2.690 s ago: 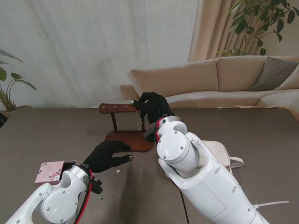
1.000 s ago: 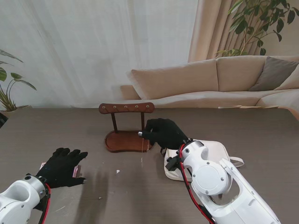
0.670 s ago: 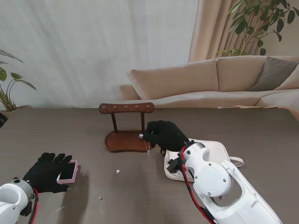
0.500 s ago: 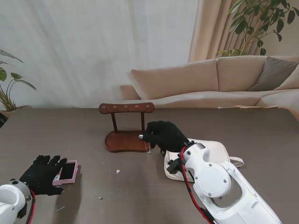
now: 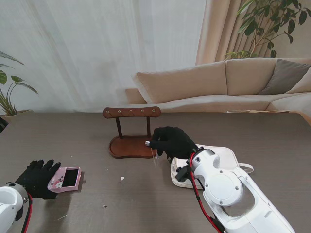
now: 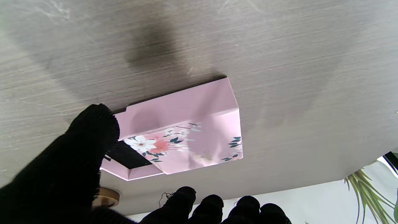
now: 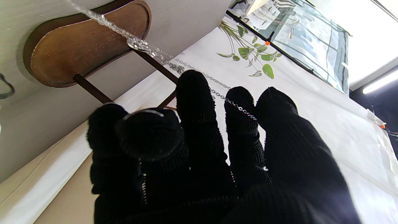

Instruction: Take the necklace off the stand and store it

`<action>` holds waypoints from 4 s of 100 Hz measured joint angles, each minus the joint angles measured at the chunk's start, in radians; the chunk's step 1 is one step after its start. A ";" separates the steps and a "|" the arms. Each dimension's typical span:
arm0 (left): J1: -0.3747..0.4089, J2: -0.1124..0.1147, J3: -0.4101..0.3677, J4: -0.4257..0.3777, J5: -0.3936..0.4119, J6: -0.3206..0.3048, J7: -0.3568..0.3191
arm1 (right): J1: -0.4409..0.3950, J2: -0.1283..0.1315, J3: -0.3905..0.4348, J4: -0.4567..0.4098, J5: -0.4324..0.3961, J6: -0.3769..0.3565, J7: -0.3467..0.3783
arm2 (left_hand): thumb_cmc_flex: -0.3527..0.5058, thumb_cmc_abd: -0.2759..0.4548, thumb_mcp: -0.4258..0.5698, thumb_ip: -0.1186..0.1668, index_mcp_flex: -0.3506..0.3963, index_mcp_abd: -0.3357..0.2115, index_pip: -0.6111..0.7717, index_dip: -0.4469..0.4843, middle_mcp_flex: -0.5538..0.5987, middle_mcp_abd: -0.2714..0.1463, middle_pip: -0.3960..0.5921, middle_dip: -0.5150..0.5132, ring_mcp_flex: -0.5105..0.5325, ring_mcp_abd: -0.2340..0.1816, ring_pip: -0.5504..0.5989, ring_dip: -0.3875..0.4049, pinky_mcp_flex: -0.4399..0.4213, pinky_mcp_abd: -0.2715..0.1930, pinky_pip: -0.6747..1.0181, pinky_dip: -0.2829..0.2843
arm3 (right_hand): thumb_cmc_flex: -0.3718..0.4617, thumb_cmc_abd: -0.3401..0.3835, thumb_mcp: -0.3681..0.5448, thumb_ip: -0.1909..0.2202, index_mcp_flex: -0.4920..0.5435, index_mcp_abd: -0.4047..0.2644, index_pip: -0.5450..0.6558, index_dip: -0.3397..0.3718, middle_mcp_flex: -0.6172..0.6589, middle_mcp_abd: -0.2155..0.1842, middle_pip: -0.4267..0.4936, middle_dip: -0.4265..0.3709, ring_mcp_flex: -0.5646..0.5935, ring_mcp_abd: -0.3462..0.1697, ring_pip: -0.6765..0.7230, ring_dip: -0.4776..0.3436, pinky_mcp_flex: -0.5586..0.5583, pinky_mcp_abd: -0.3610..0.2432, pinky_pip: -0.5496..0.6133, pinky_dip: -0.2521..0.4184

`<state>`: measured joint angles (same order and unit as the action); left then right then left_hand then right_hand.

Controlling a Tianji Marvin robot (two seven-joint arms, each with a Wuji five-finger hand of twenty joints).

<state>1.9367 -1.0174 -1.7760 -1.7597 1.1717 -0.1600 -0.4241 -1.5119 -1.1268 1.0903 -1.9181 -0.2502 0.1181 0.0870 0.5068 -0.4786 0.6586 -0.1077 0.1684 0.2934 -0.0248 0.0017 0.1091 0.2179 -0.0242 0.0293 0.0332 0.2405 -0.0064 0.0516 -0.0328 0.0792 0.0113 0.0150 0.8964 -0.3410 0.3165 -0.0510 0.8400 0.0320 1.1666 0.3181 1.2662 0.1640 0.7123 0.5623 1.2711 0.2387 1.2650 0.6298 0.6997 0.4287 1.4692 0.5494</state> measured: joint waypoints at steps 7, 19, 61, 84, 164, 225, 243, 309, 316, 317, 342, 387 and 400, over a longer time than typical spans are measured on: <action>-0.020 0.004 0.003 0.017 0.005 -0.015 -0.011 | -0.002 0.001 0.001 -0.001 0.000 0.002 0.001 | -0.013 0.000 0.010 0.000 0.000 0.000 0.000 0.000 0.000 -0.001 0.000 0.000 0.000 0.000 0.000 0.000 0.000 -0.002 0.000 0.000 | 0.000 0.000 0.000 0.000 0.000 0.000 0.000 0.000 0.000 0.000 0.000 0.000 0.000 0.000 0.000 0.000 0.000 0.000 0.000 0.000; -0.043 0.009 0.009 0.039 0.014 -0.019 -0.014 | -0.004 0.001 0.002 -0.003 0.003 0.009 0.004 | -0.021 0.000 0.015 -0.001 0.000 0.003 -0.004 -0.006 0.000 -0.001 -0.001 -0.001 0.000 -0.001 -0.002 -0.002 0.000 -0.004 0.000 0.000 | 0.000 0.000 0.000 0.000 0.000 0.000 0.000 0.000 0.000 0.000 0.000 0.000 0.000 0.000 0.001 0.000 0.000 0.000 0.000 0.000; -0.106 0.023 0.056 0.117 0.069 -0.031 -0.031 | -0.009 0.002 0.003 -0.009 0.016 0.020 0.009 | -0.020 -0.030 0.086 -0.001 -0.001 0.019 -0.018 -0.012 0.000 0.003 -0.001 0.023 0.000 -0.002 0.003 0.123 0.000 -0.004 0.000 0.000 | 0.000 0.000 0.000 0.000 0.000 0.000 0.000 0.000 0.000 0.000 0.000 0.000 0.000 0.000 0.007 0.009 0.000 0.000 0.000 0.000; -0.123 0.026 0.082 0.161 0.052 -0.019 0.005 | -0.011 0.002 0.010 -0.013 0.019 0.024 0.013 | -0.019 -0.040 0.102 -0.001 -0.037 0.047 -0.033 0.005 0.000 0.004 0.006 0.083 0.000 -0.002 0.034 0.228 0.000 -0.004 0.000 0.000 | 0.000 0.000 0.000 0.000 0.000 0.000 0.000 0.000 0.000 0.000 0.000 0.000 0.000 0.000 0.007 0.009 0.000 0.000 0.000 0.000; -0.207 0.051 0.190 0.258 -0.030 0.000 0.097 | -0.020 0.001 0.020 -0.025 0.051 0.042 0.011 | -0.041 -0.242 0.121 -0.071 0.016 0.084 0.565 0.722 0.323 0.010 0.212 0.269 0.310 -0.045 0.216 0.946 0.053 -0.010 0.795 0.453 | 0.000 0.000 0.000 0.000 0.000 0.000 0.000 0.000 0.000 0.000 0.000 0.000 0.000 0.000 0.008 0.009 0.000 0.000 0.000 0.000; -0.238 0.038 0.228 0.309 -0.174 -0.008 0.210 | -0.026 0.000 0.024 -0.034 0.076 0.063 0.006 | 0.055 -0.422 -0.161 -0.120 0.375 0.121 0.625 0.442 0.563 0.140 0.078 0.740 0.710 0.044 0.297 1.283 0.391 0.149 1.052 0.489 | 0.000 0.000 0.000 0.000 0.000 0.000 0.000 0.000 0.000 0.000 0.000 0.000 0.000 0.000 0.010 0.009 0.000 0.000 0.000 0.000; -0.236 0.033 0.233 0.306 -0.185 -0.033 0.217 | -0.030 0.000 0.024 -0.036 0.080 0.068 0.006 | 0.030 -0.433 -0.161 -0.109 0.408 0.144 0.658 0.429 0.584 0.183 0.077 0.823 0.767 0.065 0.285 1.333 0.434 0.177 1.087 0.490 | 0.000 0.000 0.000 0.000 0.000 0.000 0.000 0.000 0.000 0.000 0.000 0.000 0.000 0.000 0.010 0.009 0.000 0.000 0.000 0.000; -0.157 0.014 0.170 0.197 -0.180 -0.182 0.151 | -0.025 -0.006 0.000 -0.026 0.082 0.088 -0.012 | 0.015 -0.445 -0.246 -0.109 0.479 0.131 0.674 0.418 0.940 0.134 0.182 0.939 0.867 0.098 0.293 1.357 0.493 0.222 1.166 0.502 | 0.000 0.000 0.000 0.000 0.000 0.000 0.000 0.000 0.000 0.000 0.000 0.000 0.000 0.000 0.012 0.009 0.000 0.000 0.000 0.000; -0.162 0.014 0.170 0.187 -0.178 -0.200 0.151 | -0.023 -0.007 -0.001 -0.024 0.081 0.088 -0.012 | 0.014 -0.445 -0.246 -0.109 0.480 0.131 0.674 0.418 0.944 0.134 0.182 0.938 0.868 0.098 0.293 1.357 0.494 0.222 1.167 0.502 | 0.000 0.000 0.000 0.000 0.000 0.000 0.000 0.000 0.000 0.000 0.000 0.000 0.000 0.000 0.012 0.009 0.000 0.000 0.000 0.000; -0.163 0.014 0.170 0.186 -0.178 -0.203 0.151 | -0.023 -0.007 -0.002 -0.024 0.081 0.088 -0.012 | 0.014 -0.445 -0.246 -0.109 0.480 0.131 0.674 0.418 0.945 0.134 0.182 0.938 0.869 0.098 0.293 1.357 0.495 0.222 1.167 0.502 | 0.000 0.000 0.000 0.000 0.000 0.000 0.000 0.000 0.000 0.000 0.000 0.000 0.000 0.000 0.012 0.009 0.000 0.000 0.000 0.000; -0.207 0.014 0.195 0.165 -0.185 -0.257 0.171 | -0.003 -0.008 -0.025 -0.019 0.080 0.092 -0.023 | 0.014 -0.445 -0.248 -0.109 0.480 0.131 0.676 0.418 0.948 0.134 0.182 0.937 0.873 0.098 0.294 1.363 0.499 0.223 1.169 0.503 | 0.000 0.000 0.000 0.000 0.000 0.000 0.000 0.000 0.000 0.000 0.000 0.000 0.000 0.000 0.012 0.009 0.000 0.000 0.000 0.000; -0.356 0.018 0.339 0.194 -0.224 -0.315 0.192 | 0.055 -0.018 -0.106 -0.045 0.069 0.123 -0.053 | 0.013 -0.475 -0.264 -0.109 0.501 0.122 0.699 0.411 0.977 0.128 0.182 0.937 0.895 0.100 0.305 1.365 0.517 0.231 1.190 0.505 | 0.000 0.000 0.000 0.000 0.000 0.000 0.000 0.000 0.000 0.000 0.000 0.000 0.000 0.000 0.012 0.009 0.000 0.000 0.000 0.000; -0.390 0.017 0.374 0.202 -0.232 -0.329 0.204 | 0.084 -0.025 -0.143 -0.047 0.068 0.140 -0.068 | 0.013 -0.475 -0.264 -0.109 0.502 0.122 0.699 0.411 0.978 0.128 0.182 0.937 0.895 0.100 0.306 1.365 0.517 0.231 1.191 0.505 | 0.000 0.000 0.000 0.000 0.000 0.000 0.000 0.000 0.000 0.000 0.000 0.000 0.000 0.000 0.012 0.009 0.000 0.000 0.000 0.000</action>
<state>1.5469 -1.0000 -1.4015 -1.5576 0.9402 -0.4887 -0.2198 -1.4274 -1.1519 0.9468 -1.9650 -0.1824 0.2579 0.0195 0.5202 -0.9533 0.3944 -0.2165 0.6700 0.4156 0.6746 0.4127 1.0871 0.3459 0.1581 0.9660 0.9282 0.3407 0.3000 1.4162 0.4847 0.3107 1.2026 0.5195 0.8964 -0.3410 0.3170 -0.0510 0.8401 0.0320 1.1664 0.3181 1.2663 0.1637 0.7122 0.5626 1.2711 0.2383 1.2772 0.6393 0.6996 0.4288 1.4693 0.5490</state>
